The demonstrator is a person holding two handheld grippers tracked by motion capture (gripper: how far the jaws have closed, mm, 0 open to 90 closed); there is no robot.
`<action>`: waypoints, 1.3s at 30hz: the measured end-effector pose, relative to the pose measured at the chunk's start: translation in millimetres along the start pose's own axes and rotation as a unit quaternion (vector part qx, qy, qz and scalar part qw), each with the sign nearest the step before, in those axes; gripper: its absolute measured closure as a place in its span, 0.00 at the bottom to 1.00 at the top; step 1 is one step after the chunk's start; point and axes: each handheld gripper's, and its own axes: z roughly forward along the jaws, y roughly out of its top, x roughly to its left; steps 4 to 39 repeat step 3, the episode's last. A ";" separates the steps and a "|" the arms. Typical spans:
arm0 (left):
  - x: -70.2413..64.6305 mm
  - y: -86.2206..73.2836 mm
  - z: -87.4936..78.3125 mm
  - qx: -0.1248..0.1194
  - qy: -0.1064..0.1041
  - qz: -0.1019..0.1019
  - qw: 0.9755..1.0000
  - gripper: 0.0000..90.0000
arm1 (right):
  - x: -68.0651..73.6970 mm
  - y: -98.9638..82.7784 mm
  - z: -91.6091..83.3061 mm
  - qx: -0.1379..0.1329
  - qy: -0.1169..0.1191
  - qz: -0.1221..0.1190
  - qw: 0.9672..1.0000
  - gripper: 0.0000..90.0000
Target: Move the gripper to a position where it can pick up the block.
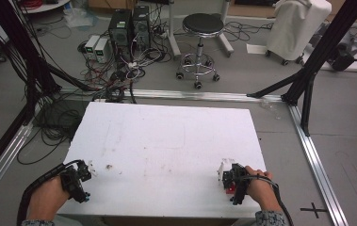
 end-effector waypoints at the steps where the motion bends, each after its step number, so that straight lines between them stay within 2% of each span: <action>1: -0.1 0.0 0.3 0.000 -0.001 0.000 1.000 0.27 | 0.0 0.0 0.0 0.000 0.001 0.000 1.000 0.12; 39: -0.1 0.3 0.7 -0.001 -0.002 0.001 1.000 0.27 | 0.5 0.1 0.0 0.000 0.001 -0.001 1.000 0.12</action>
